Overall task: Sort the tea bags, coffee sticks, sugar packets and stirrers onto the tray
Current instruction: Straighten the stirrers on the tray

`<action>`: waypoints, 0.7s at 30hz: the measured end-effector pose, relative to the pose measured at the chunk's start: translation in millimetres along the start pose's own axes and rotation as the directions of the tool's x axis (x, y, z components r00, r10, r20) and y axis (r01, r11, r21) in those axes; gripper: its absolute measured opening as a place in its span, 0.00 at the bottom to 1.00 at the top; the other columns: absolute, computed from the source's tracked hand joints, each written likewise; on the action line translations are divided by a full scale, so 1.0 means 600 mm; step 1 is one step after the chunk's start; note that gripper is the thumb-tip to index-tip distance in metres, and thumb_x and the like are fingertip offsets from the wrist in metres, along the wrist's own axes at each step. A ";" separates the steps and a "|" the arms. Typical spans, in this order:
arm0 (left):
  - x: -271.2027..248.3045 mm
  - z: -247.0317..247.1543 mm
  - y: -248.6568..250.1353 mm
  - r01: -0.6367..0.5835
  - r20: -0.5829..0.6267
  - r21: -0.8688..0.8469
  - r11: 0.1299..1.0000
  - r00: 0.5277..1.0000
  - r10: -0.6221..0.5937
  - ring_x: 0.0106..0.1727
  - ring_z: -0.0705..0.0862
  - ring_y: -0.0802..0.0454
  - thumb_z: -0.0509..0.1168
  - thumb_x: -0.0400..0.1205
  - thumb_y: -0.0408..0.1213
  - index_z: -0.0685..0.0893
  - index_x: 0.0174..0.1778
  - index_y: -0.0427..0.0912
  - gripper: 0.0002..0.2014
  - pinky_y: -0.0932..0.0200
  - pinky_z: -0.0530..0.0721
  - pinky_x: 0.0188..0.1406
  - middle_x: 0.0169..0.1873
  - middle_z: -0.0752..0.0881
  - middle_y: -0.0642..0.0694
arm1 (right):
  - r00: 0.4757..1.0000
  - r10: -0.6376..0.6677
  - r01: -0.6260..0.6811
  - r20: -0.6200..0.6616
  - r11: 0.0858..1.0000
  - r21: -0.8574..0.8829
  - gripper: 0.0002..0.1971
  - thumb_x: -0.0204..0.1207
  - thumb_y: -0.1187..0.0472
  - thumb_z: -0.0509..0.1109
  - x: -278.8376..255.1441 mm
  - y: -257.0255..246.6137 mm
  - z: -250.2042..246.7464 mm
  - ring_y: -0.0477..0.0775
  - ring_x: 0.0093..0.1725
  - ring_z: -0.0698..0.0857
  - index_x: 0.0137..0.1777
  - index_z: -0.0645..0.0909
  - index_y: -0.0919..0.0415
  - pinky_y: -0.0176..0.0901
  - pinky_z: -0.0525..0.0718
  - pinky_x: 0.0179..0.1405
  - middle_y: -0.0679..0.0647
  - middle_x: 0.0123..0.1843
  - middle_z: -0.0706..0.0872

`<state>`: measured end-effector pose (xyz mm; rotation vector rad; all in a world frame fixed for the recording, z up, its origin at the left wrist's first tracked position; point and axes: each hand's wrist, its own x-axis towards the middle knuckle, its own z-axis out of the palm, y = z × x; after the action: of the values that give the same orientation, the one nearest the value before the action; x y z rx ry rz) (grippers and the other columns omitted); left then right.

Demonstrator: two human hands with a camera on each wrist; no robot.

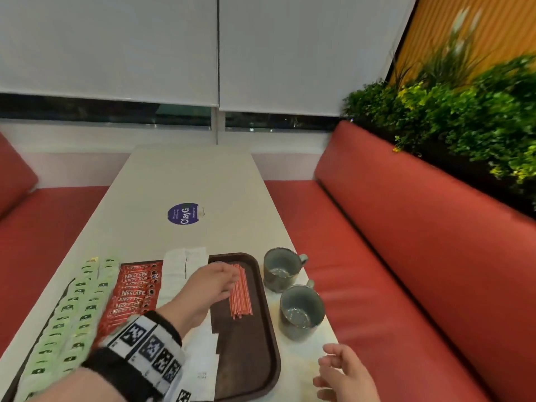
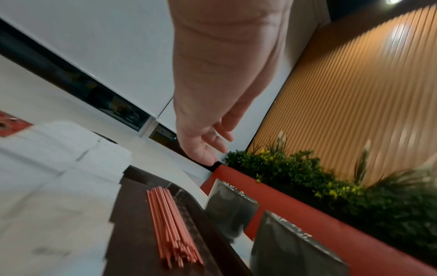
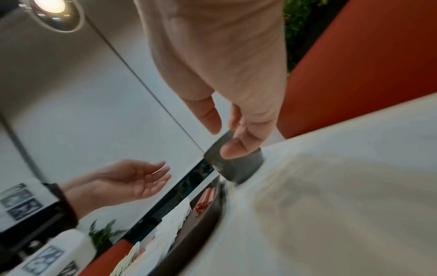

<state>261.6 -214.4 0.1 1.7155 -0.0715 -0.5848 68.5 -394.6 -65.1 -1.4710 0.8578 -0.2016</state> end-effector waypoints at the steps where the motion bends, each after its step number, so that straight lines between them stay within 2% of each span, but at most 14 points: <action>1: 0.023 0.014 0.007 -0.027 0.002 0.026 0.999 1.000 0.027 0.56 0.83 0.50 0.57 0.86 0.31 0.84 0.49 0.43 0.10 0.57 0.82 0.57 0.51 0.86 0.43 | 0.999 0.026 -0.024 -0.034 0.999 0.048 0.14 0.72 0.83 0.65 0.010 0.008 0.001 0.60 0.24 0.84 0.50 0.80 0.66 0.46 0.80 0.31 0.61 0.40 0.80; 3: 0.079 0.040 0.021 -0.079 -0.020 0.062 0.995 0.997 0.080 0.53 0.83 0.49 0.56 0.84 0.28 0.84 0.45 0.44 0.12 0.58 0.81 0.52 0.48 0.86 0.43 | 0.997 0.064 -0.055 -0.047 0.984 0.170 0.19 0.68 0.83 0.67 0.023 0.003 0.015 0.64 0.27 0.86 0.55 0.77 0.64 0.45 0.82 0.28 0.62 0.46 0.77; 5: 0.134 0.062 0.034 -0.108 -0.047 0.093 0.990 0.993 0.113 0.51 0.82 0.47 0.55 0.82 0.26 0.84 0.41 0.44 0.14 0.57 0.80 0.49 0.46 0.86 0.42 | 0.995 0.073 -0.053 -0.073 0.968 0.244 0.28 0.56 0.76 0.71 0.037 -0.003 0.031 0.67 0.35 0.86 0.58 0.75 0.60 0.45 0.84 0.27 0.62 0.51 0.76; 7: 0.184 0.081 0.042 -0.104 -0.066 0.072 0.992 0.992 0.109 0.52 0.82 0.45 0.57 0.81 0.25 0.84 0.40 0.43 0.13 0.55 0.79 0.49 0.45 0.85 0.41 | 0.993 0.055 -0.028 -0.108 0.970 0.243 0.36 0.48 0.71 0.69 0.050 -0.005 0.050 0.72 0.46 0.86 0.63 0.75 0.61 0.53 0.86 0.38 0.63 0.53 0.77; 9: 0.222 0.095 0.042 -0.041 -0.052 -0.024 0.999 0.998 0.040 0.54 0.80 0.45 0.59 0.83 0.29 0.84 0.46 0.38 0.08 0.55 0.77 0.53 0.50 0.84 0.38 | 0.990 0.014 0.020 -0.139 0.971 0.238 0.38 0.51 0.77 0.74 0.053 -0.016 0.066 0.69 0.52 0.83 0.67 0.74 0.67 0.54 0.83 0.48 0.65 0.52 0.79; 10: 0.237 0.101 0.040 0.004 -0.017 -0.059 0.998 1.000 -0.005 0.56 0.79 0.44 0.58 0.85 0.34 0.83 0.51 0.36 0.09 0.53 0.76 0.58 0.52 0.83 0.38 | 0.987 0.000 0.040 -0.163 0.970 0.241 0.34 0.56 0.81 0.73 0.051 -0.027 0.074 0.66 0.50 0.82 0.66 0.75 0.70 0.47 0.81 0.51 0.65 0.49 0.81; 11: 0.250 0.106 0.036 0.051 0.028 -0.061 0.997 0.998 -0.049 0.58 0.78 0.44 0.56 0.87 0.39 0.82 0.55 0.35 0.13 0.51 0.74 0.63 0.54 0.82 0.38 | 0.982 -0.060 0.106 -0.178 0.958 0.265 0.27 0.62 0.78 0.70 0.051 -0.033 0.072 0.64 0.47 0.81 0.64 0.76 0.73 0.36 0.80 0.50 0.67 0.46 0.82; 13: 0.268 0.114 0.029 0.115 0.098 -0.018 0.993 0.989 -0.113 0.59 0.78 0.43 0.52 0.88 0.47 0.82 0.56 0.34 0.21 0.48 0.72 0.67 0.55 0.82 0.39 | 0.965 -0.133 0.211 -0.225 0.905 0.370 0.29 0.60 0.67 0.63 0.051 -0.043 0.076 0.64 0.43 0.79 0.64 0.75 0.77 0.19 0.74 0.42 0.75 0.52 0.81; 14: 0.274 0.119 0.026 0.137 0.121 -0.005 0.991 0.983 -0.135 0.57 0.79 0.42 0.51 0.88 0.48 0.83 0.54 0.33 0.23 0.48 0.75 0.64 0.54 0.83 0.38 | 0.973 -0.128 0.201 -0.192 0.878 0.435 0.38 0.52 0.69 0.65 0.057 -0.040 0.082 0.60 0.41 0.83 0.68 0.71 0.77 0.17 0.75 0.36 0.76 0.58 0.78; 15: 0.278 0.122 0.024 0.157 0.143 -0.005 0.988 0.977 -0.155 0.52 0.81 0.43 0.50 0.88 0.49 0.83 0.53 0.32 0.24 0.49 0.78 0.57 0.51 0.84 0.37 | 0.985 -0.099 0.154 -0.142 0.875 0.460 0.45 0.45 0.72 0.67 0.064 -0.035 0.085 0.50 0.37 0.87 0.72 0.68 0.76 0.18 0.76 0.32 0.72 0.61 0.77; 16: 0.280 0.126 0.023 0.177 0.162 -0.008 0.984 0.971 -0.174 0.47 0.81 0.43 0.50 0.88 0.50 0.84 0.52 0.30 0.26 0.51 0.79 0.50 0.48 0.85 0.36 | 0.992 -0.064 0.109 -0.110 0.880 0.462 0.51 0.42 0.74 0.68 0.067 -0.028 0.091 0.39 0.32 0.87 0.74 0.65 0.75 0.20 0.79 0.30 0.67 0.61 0.77; 17: 0.280 0.129 0.024 0.194 0.180 -0.005 0.981 0.965 -0.190 0.43 0.81 0.45 0.49 0.88 0.50 0.84 0.53 0.29 0.28 0.53 0.79 0.44 0.44 0.85 0.36 | 0.993 -0.052 0.092 -0.102 0.886 0.454 0.54 0.41 0.74 0.70 0.073 -0.016 0.090 0.36 0.32 0.86 0.76 0.64 0.72 0.22 0.81 0.30 0.63 0.61 0.78; 19: 0.281 0.131 0.024 0.200 0.209 0.003 0.980 0.958 -0.197 0.40 0.80 0.46 0.48 0.88 0.52 0.85 0.54 0.27 0.31 0.55 0.79 0.41 0.41 0.86 0.36 | 0.997 -0.023 0.051 -0.072 0.910 0.412 0.54 0.42 0.72 0.73 0.081 -0.004 0.093 0.37 0.33 0.86 0.77 0.64 0.71 0.21 0.79 0.27 0.64 0.63 0.79; 21: 0.286 0.128 0.021 0.197 0.219 0.010 0.980 0.956 -0.195 0.41 0.78 0.46 0.47 0.88 0.54 0.86 0.53 0.27 0.33 0.54 0.78 0.42 0.42 0.87 0.35 | 0.997 -0.001 0.031 -0.077 0.922 0.386 0.51 0.46 0.77 0.76 0.095 -0.004 0.096 0.33 0.29 0.85 0.75 0.64 0.73 0.20 0.76 0.24 0.67 0.62 0.79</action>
<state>382.1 -348.6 -54.9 1.6519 -0.0544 -0.9200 144.2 -384.6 -91.7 -1.1040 0.8121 -0.4180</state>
